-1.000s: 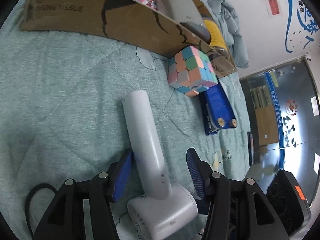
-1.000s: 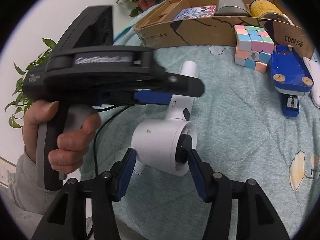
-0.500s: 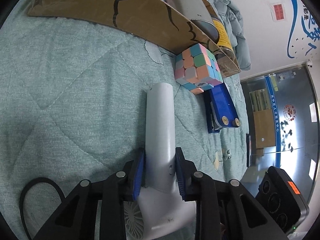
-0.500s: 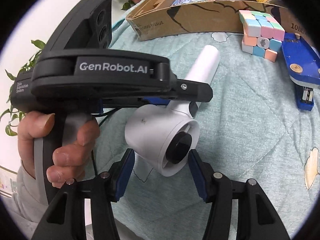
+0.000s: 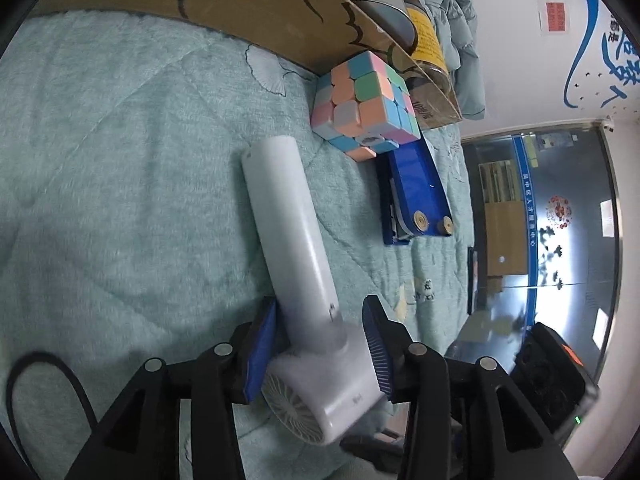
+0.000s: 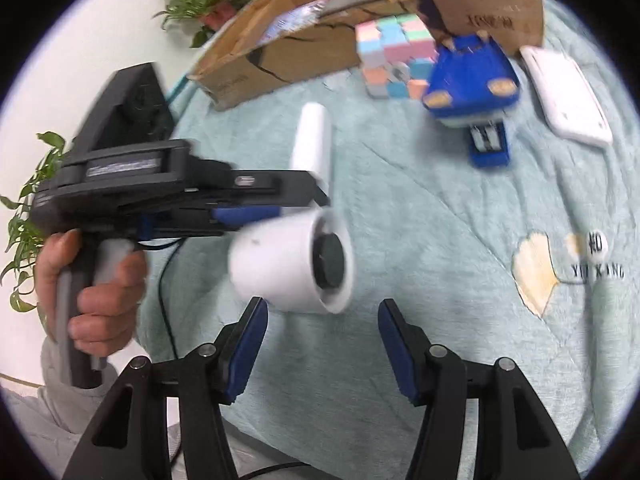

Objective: Organize rigid objects
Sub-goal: 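Lift the hair dryer with both grippers and carry it over the box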

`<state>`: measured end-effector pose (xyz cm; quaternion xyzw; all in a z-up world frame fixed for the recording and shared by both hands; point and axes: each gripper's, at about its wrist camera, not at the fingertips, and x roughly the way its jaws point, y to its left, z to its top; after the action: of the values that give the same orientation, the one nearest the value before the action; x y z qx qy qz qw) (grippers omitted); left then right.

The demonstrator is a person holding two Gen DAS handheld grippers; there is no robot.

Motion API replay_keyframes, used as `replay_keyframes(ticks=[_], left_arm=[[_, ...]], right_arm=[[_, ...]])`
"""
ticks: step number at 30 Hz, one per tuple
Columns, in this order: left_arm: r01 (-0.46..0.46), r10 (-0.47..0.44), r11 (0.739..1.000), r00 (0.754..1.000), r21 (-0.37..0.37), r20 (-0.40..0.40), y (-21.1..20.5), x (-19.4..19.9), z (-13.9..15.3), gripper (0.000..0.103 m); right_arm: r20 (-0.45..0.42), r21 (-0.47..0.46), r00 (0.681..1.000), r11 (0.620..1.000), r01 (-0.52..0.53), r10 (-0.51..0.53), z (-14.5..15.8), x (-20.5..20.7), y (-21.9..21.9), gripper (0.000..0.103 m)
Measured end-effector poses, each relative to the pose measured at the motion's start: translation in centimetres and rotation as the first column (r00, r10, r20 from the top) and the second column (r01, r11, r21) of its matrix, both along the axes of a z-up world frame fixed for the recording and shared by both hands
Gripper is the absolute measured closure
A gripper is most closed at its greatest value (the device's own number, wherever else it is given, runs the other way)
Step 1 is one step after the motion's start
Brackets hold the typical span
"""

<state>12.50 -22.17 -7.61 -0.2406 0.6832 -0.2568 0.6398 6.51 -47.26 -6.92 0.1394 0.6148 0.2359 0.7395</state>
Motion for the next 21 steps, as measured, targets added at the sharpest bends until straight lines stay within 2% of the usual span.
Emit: replay_keyframes(ticks=[2,5,6,8,10,14,18,21], left_arm=[[0.006,-0.006,1.0,1.0,0.011,-0.002,-0.4,0.4,-0.2,0.061],[0.024,-0.026,0.999,0.999,0.045,0.043,-0.8,0.8,0.0,0.061],[0.029,-0.031,0.998,0.998,0.052,0.051,-0.9,0.8,0.2,0.062],[0.039,-0.043,0.997,0.997,0.068,0.064,-1.0,0.9,0.1,0.073],[0.045,-0.051,0.996,0.996,0.077,0.075,-1.1,0.8,0.1,0.073],[0.028,-0.034,0.997,0.996,0.07,0.087,-0.8,0.9,0.3,0.074],[0.016,-0.024,0.998,0.99,0.061,0.137,-0.5,1.2,2.1,0.075],[0.006,-0.019,0.998,0.981,0.068,0.191,0.3,1.8,4.2,0.075]], right_arm=[[0.037,-0.021,0.999,0.999,-0.025,0.026,0.4,0.0,1.4,0.046],[0.075,-0.056,0.996,0.998,-0.04,0.044,0.4,0.4,3.1,0.042],[0.082,-0.063,0.996,0.997,-0.04,0.045,0.3,0.6,3.5,0.042],[0.079,-0.09,0.996,0.995,-0.03,0.037,0.0,0.7,4.0,0.04],[0.08,-0.123,0.996,0.992,-0.027,0.037,-0.4,0.7,4.5,0.04],[0.089,-0.118,0.996,0.993,-0.013,0.023,-0.3,0.8,5.4,0.039],[0.118,-0.083,0.993,0.996,0.015,-0.005,0.0,1.2,5.7,0.04],[0.17,-0.073,0.985,0.997,0.013,-0.001,1.6,1.5,6.0,0.04]])
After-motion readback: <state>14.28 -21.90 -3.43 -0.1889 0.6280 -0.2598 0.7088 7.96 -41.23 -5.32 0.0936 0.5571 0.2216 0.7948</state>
